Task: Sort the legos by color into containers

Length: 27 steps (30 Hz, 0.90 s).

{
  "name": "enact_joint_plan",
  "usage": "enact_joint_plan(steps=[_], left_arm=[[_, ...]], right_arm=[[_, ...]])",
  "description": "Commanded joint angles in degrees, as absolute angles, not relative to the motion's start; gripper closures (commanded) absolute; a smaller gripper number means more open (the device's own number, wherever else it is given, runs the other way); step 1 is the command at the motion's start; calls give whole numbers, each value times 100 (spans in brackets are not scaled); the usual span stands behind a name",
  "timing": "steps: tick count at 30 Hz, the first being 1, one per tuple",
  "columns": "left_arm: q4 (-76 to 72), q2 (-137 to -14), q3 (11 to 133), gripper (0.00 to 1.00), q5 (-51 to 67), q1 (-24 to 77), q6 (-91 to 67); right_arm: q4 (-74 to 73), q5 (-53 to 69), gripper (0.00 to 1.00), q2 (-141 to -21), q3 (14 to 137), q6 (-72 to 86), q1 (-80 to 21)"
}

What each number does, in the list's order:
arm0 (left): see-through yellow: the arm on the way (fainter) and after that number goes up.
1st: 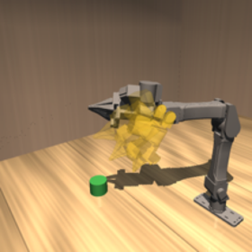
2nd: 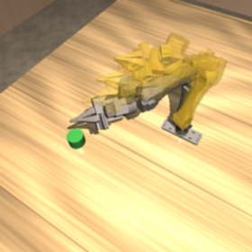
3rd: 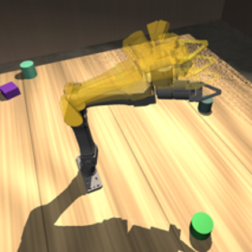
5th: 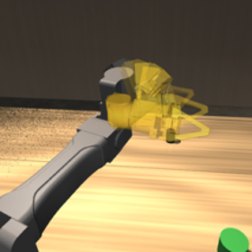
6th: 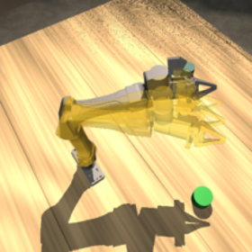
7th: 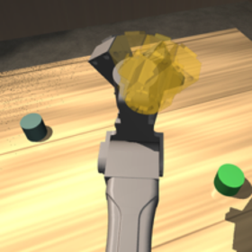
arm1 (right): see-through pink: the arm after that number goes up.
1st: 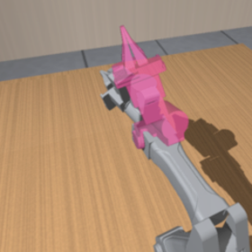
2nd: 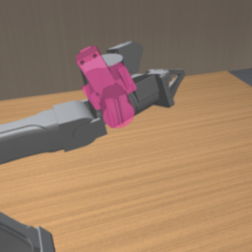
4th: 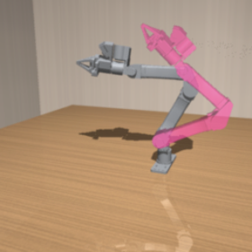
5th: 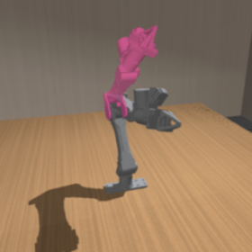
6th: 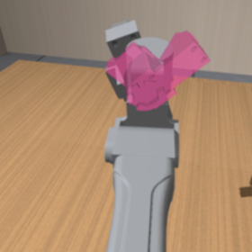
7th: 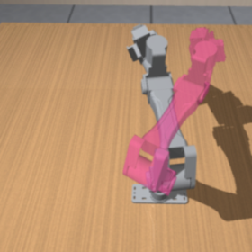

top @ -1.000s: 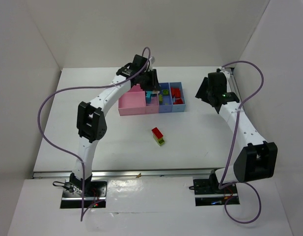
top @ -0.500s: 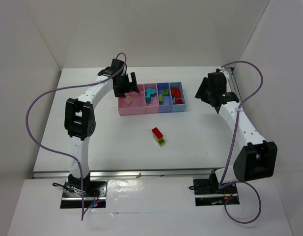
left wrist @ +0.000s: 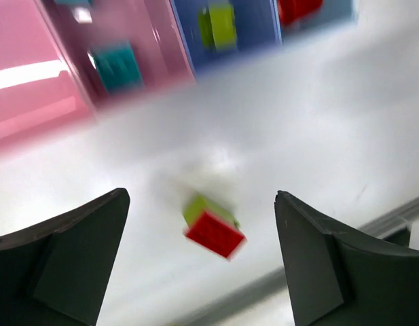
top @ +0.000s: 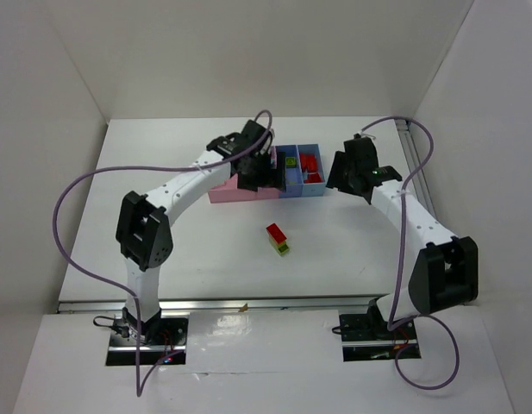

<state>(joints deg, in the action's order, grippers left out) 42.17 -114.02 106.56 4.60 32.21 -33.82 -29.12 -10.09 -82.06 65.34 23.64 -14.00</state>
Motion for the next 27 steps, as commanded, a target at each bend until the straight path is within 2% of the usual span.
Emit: enact_joint_plan(steps=[1,14,17,22,27], left_arm=[[4824,-10969,10161,0,-245,3638,-4173],[4825,-10950,9281,2,-70,4245,-5176],[4685,-11161,9281,7,219,4245,-5282],[4623,-11452,9439,8,448,4298,-5344],[4623,-11514,9439,14,510,4298,-5396]], right_arm=[[-2892,-1336,33,-7884,6469,2566,-1380],[-2892,-1397,33,-7594,6363,2452,-1380],[-2892,-1397,33,-7532,6311,2452,-1380],[-2892,-1397,33,-7410,6311,2452,-1380],[-2944,-1450,33,-7409,6311,2452,-1327]])
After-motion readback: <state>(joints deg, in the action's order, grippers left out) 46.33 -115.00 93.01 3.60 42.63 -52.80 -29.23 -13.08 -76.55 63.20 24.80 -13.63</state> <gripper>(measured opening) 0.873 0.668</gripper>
